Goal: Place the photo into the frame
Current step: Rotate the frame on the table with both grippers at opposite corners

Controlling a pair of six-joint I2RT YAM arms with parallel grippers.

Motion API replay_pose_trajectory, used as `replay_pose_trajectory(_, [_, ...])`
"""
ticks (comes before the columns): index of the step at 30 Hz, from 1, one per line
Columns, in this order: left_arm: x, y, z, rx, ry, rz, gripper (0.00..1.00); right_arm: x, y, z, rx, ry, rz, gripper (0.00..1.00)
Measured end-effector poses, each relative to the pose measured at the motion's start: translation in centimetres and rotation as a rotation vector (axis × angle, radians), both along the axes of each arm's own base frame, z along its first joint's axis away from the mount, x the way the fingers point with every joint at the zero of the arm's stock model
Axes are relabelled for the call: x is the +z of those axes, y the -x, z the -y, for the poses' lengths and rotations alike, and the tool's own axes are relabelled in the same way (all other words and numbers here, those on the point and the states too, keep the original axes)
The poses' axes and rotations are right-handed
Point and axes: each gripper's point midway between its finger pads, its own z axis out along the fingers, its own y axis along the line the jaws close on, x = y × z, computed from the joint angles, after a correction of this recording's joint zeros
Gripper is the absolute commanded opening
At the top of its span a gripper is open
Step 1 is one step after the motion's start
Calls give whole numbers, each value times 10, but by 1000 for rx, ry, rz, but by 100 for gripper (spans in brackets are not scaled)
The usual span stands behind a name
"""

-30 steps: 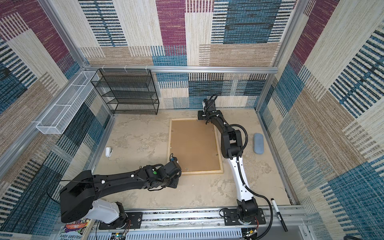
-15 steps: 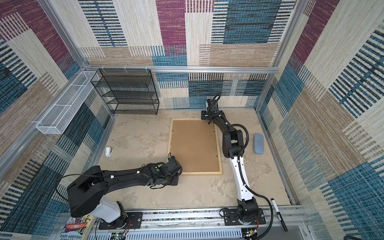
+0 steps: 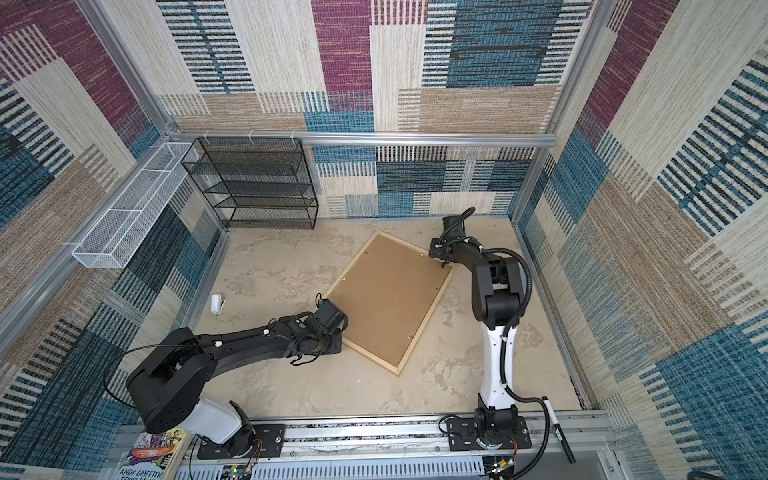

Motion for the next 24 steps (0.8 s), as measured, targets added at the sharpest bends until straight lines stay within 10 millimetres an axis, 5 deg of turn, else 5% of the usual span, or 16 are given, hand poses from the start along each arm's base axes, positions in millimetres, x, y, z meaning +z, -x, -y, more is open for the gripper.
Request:
replay_pose_trajectory(3, [0,-14,-13,26,-32,25,31,2,40,17,-53,-24,-2,67])
replay_pose_trajectory(6, [2,-20,-21,44,-41,29,33,-1,85,13,-34,-51,-32,67])
replay_pose_trajectory(9, [11,-17,-25,39,-50,18,37,-2,107,11,-32,-73,-66,67])
replay_pose_trajectory(16, [45,-13,-4,8,68,57,45,14,108,2,-22,-127,-39,67])
replay_pose_trajectory(24, [28,2,15,-12,107,-30,45,21,105,0,-13,-138,-27,67])
